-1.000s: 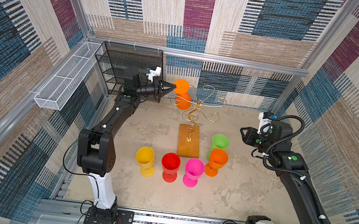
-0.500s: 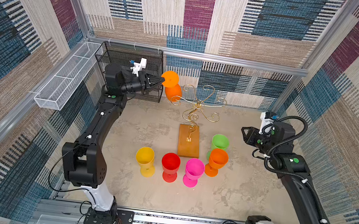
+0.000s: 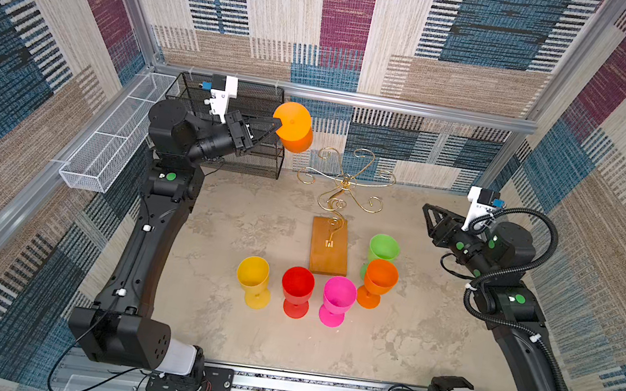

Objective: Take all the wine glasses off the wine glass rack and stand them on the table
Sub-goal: 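Lift the orange glass off the rack with the left gripper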

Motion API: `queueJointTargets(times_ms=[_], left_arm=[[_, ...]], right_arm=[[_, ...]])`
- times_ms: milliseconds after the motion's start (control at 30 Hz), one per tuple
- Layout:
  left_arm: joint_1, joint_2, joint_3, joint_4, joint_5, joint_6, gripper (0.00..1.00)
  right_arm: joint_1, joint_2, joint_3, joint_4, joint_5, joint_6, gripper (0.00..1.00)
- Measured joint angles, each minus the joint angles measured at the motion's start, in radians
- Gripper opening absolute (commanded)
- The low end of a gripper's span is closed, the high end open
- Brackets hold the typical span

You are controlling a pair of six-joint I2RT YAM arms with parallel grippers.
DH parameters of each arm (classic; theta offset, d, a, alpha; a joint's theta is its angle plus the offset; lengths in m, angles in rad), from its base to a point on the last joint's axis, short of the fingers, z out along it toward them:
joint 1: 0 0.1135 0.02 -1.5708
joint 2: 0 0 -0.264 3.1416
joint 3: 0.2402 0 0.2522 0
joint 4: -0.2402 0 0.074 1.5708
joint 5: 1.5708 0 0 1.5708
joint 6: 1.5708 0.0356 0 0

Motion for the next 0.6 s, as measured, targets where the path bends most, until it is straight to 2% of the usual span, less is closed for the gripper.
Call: queueJointTargets(times_ms=[200, 333, 600], left_arm=[[-0.112, -0.048, -0.004, 0.126, 0.015, -0.078, 0.0], [-0.195, -0.042, -0.038, 0.267, 0.014, -0.177, 0.0], [-0.295, 0.092, -0.108, 0.716, -0.037, -0.549, 0.0]], right_arm=[[0.0, 0.021, -0.04, 0.237, -0.117, 0.097, 0.4], [0.0, 0.064, -0.053, 0.414, -0.203, 0.165, 0.43], [0.0, 0.184, -0.084, 0.806, -0.358, 0.348, 0.48]])
